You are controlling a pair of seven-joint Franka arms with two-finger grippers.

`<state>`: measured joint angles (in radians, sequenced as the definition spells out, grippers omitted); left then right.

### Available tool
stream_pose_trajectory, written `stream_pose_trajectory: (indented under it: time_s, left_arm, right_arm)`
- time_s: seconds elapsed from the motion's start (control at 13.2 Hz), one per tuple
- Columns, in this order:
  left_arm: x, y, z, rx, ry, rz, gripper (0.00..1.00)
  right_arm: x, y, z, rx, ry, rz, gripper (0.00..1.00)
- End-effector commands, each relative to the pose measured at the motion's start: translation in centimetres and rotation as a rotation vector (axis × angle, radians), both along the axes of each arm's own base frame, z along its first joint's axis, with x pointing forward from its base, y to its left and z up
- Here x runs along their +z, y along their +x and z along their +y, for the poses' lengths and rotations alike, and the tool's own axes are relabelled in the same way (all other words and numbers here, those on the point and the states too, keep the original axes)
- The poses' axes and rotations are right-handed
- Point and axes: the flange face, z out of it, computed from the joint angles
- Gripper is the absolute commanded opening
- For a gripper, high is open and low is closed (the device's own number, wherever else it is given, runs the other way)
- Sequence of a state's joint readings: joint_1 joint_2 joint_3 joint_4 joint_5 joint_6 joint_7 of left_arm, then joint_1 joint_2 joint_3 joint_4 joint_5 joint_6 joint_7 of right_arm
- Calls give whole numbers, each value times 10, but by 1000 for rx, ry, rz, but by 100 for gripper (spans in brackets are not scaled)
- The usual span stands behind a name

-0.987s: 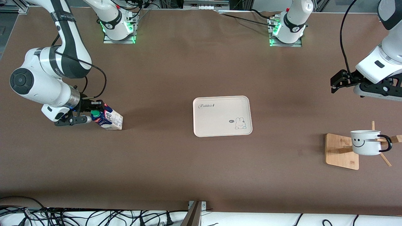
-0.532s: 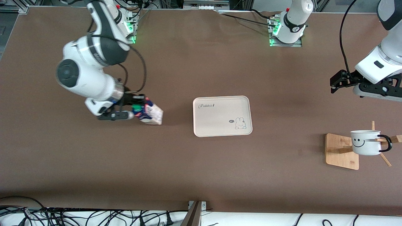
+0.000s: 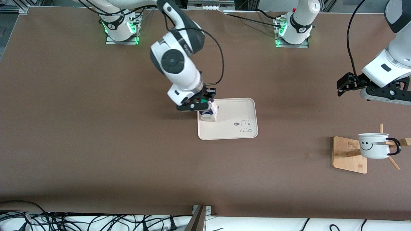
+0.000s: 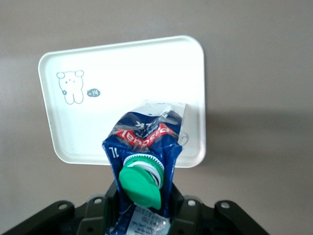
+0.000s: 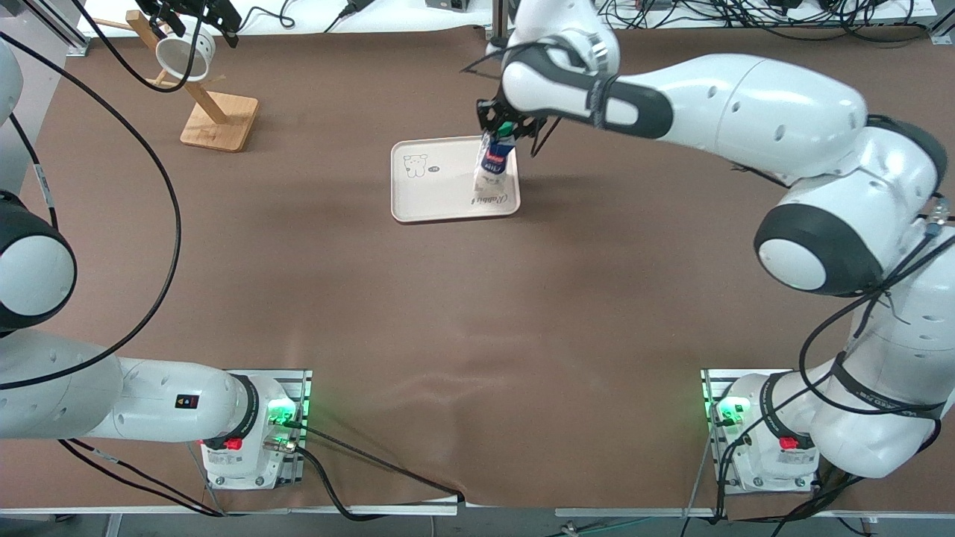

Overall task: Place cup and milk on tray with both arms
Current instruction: 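Carry the carton over the tray while the left gripper moves toward the mug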

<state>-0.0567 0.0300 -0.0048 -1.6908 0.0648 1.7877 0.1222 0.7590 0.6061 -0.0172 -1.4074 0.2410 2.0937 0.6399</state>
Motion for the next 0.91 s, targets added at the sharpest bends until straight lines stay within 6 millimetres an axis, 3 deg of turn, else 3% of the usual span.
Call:
stream_pose_trajectory:
  time_s: [0.0,0.46,0.84]
  left_arm:
    - [5,13,-5,5,-19,0,100]
    - [-12,20,-6,6,-12,26,100]
    - [-11,33,-16,-12,-10,14,100]
  right_arm:
    - [2,6,4,-5,-27,-37,38]
    - [-3,-2,10,42,-77,-59,38]
    - [-9,-6,5,57,-120,-31,38]
